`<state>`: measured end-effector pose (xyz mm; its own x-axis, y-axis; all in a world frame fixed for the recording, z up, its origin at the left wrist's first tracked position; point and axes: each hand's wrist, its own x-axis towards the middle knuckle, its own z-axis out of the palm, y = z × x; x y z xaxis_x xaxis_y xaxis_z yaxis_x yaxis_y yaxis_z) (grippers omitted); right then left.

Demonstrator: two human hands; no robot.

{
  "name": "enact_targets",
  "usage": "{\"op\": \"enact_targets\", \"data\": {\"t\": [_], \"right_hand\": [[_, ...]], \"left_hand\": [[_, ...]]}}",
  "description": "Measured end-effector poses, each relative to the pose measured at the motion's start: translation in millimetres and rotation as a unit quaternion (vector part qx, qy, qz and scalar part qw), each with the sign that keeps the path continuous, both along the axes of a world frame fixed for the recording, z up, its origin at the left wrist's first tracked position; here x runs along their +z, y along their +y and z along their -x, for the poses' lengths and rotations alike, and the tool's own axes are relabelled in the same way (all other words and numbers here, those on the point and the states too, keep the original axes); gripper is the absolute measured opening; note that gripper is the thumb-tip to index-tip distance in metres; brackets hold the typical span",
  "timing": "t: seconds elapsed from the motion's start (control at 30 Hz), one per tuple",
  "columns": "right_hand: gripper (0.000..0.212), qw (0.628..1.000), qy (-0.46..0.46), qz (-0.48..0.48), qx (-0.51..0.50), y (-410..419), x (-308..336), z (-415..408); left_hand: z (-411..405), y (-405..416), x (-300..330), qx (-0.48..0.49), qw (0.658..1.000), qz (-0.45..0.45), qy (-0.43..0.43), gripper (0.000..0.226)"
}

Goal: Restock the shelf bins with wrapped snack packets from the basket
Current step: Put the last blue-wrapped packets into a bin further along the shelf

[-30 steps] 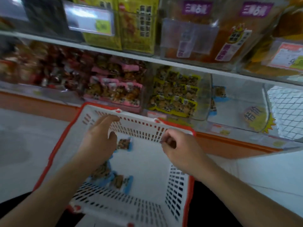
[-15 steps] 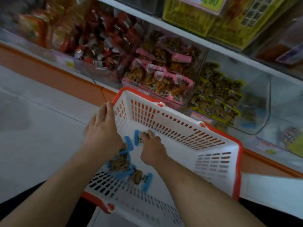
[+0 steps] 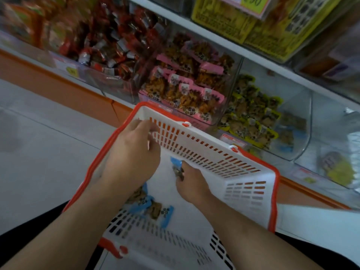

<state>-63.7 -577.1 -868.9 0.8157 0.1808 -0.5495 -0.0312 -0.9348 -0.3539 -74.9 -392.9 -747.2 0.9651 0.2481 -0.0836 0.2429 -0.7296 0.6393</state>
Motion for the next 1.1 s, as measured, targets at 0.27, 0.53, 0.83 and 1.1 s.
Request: {"op": "enact_targets", "data": {"t": [0.27, 0.53, 0.83, 1.1], "right_hand": [[0.041, 0.944, -0.202, -0.235, 0.114, -65.7, 118.5, 10.9], [0.077, 0.908, -0.223, -0.344, -0.083, -114.4, 144.7, 28.9], [0.045, 0.879, -0.133, -0.399, -0.224, -159.2, 163.4, 21.2], [0.046, 0.846, -0.226, -0.361, -0.322, -264.0, 161.9, -12.8]], "left_hand": [[8.6, -45.3, 11.5, 0.12, 0.815, 0.463, 0.328, 0.042], [20.9, -105.1, 29.2, 0.081, 0.866, 0.469, 0.155, 0.019], [24.7, -171.8, 48.1, 0.038, 0.908, 0.413, 0.06, 0.037], [-33.0, -285.7, 50.7, -0.144, 0.951, 0.274, 0.006, 0.045]]}}
